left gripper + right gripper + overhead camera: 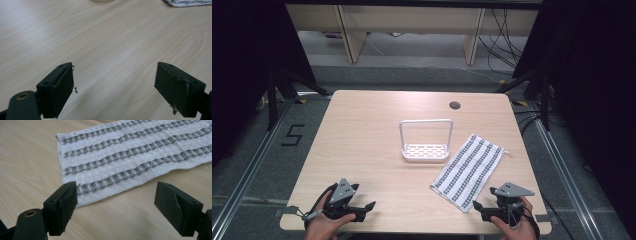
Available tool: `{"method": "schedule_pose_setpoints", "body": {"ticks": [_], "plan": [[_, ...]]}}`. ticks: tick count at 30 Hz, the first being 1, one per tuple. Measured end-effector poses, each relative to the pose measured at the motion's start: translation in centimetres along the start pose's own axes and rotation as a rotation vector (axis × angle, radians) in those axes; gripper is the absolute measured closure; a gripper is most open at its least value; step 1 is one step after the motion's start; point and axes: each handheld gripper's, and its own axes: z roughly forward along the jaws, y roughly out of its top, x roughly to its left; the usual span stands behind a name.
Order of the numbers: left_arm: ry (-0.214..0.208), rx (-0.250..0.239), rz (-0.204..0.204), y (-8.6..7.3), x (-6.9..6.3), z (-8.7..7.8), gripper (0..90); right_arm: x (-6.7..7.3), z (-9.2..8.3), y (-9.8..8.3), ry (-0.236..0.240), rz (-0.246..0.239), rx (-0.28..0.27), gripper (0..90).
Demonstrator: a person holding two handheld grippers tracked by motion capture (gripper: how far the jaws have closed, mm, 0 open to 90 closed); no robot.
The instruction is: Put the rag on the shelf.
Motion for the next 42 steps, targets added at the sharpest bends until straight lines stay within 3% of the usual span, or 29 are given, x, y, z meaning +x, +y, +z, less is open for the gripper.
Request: {"method": "schedule_pose_setpoints", "body": {"ticks": [4, 5, 6, 7, 8, 9, 10, 11, 12, 13, 14, 17, 21, 22, 23, 24, 28, 29, 31, 34, 36, 38, 39, 42], "plan": [[-0.006, -0.004, -0.008, 0.0, -0.2, 0.1, 14.9, 0.1, 0.1, 0.0, 0.007, 0.000, -0.005, 20.4], [-0.004, 0.012, 0.017, 0.1, -0.1, 0.0, 14.9, 0.1, 0.1, 0.0, 0.007, 0.000, -0.005, 20.4], [0.001, -0.004, 0.004, 0.1, -0.3, 0.2, 14.9, 0.1, 0.1, 0.0, 0.007, 0.000, -0.006, 20.8], [-0.004, 0.018, 0.033, 0.2, -0.2, 0.0, 14.9, 0.1, 0.0, 0.0, 0.003, -0.005, -0.003, 21.6], [-0.007, -0.007, 0.006, 0.2, -0.5, 0.2, 14.9, 0.4, -0.2, 0.0, -0.003, 0.031, 0.006, 22.1], [-0.017, 0.009, 0.025, 0.3, -0.5, 0.1, 14.9, 0.4, -0.1, 0.1, 0.004, 0.017, 0.001, 22.4], [-0.024, -0.013, 0.024, 0.5, -0.8, 0.4, 15.2, 0.2, -0.1, 0.1, 0.008, -0.003, -0.005, 22.4], [-0.024, -0.013, 0.024, 0.5, -0.8, 0.4, 15.3, 0.2, -0.1, 0.1, 0.008, -0.003, -0.005, 22.4], [-0.028, 0.003, 0.051, 0.7, -0.8, 0.5, 15.3, 0.5, 0.0, 0.1, 0.016, 0.016, -0.005, 22.7], [-0.028, 0.003, 0.051, 0.7, -0.8, 0.5, 15.3, 0.5, 0.0, 0.1, 0.016, 0.016, -0.005, 22.7], [-0.057, -0.030, 0.020, 0.8, -1.1, 0.8, 15.4, 0.5, 0.0, 0.1, 0.019, 0.010, -0.004, 23.1], [-0.077, -0.012, 0.032, 1.1, -1.0, 0.8, 15.4, 0.5, -0.1, 0.1, 0.025, 0.013, 0.003, 23.3], [-0.088, -0.038, 0.010, 1.5, -1.6, 1.3, 15.4, 0.4, -0.1, 0.2, 0.020, -0.014, 0.000, 24.0], [-0.093, -0.026, 0.027, 1.7, -1.6, 1.4, 15.4, 0.4, 0.0, 0.2, 0.039, -0.015, -0.001, 24.1], [-0.087, -0.035, 0.011, 1.8, -1.9, 1.6, 15.5, 0.5, 0.0, 0.2, 0.039, -0.018, 0.005, 24.4], [-0.093, -0.017, 0.037, 2.1, -1.9, 1.9, 15.6, 0.7, 0.0, 0.2, 0.045, -0.020, 0.004, 24.8], [-0.115, -0.025, 0.037, 2.6, -2.6, 2.6, 15.6, 0.8, 0.2, 0.3, 0.057, -0.038, 0.006, 25.3], [-0.109, -0.017, 0.059, 2.9, -2.7, 2.8, 15.9, 1.0, 0.1, 0.3, 0.049, -0.034, 0.014, 25.4], [-0.132, -0.038, 0.042, 3.4, -3.4, 3.5, 16.9, 1.2, 0.3, 0.3, 0.054, -0.047, 0.012, 26.2], [-0.167, -0.059, 0.063, 4.5, -4.3, 4.8, 19.4, 1.5, 0.4, 0.4, 0.072, -0.060, 0.007, 27.9], [-0.170, -0.049, 0.082, 4.9, -4.4, 5.0, 20.4, 1.7, 0.3, 0.4, 0.063, -0.067, 0.017, 28.4], [-0.176, -0.050, 0.090, 5.4, -4.8, 5.6, 21.6, 1.8, 0.5, 0.5, 0.083, -0.086, 0.011, 30.2], [-0.181, -0.047, 0.096, 5.6, -4.9, 5.9, 22.3, 2.1, 0.4, 0.5, 0.079, -0.066, 0.034, 32.0], [-0.197, -0.050, 0.112, 6.4, -5.2, 6.8, 25.7, 2.5, 0.6, 0.6, 0.099, -0.097, 0.029, 34.1]]}}
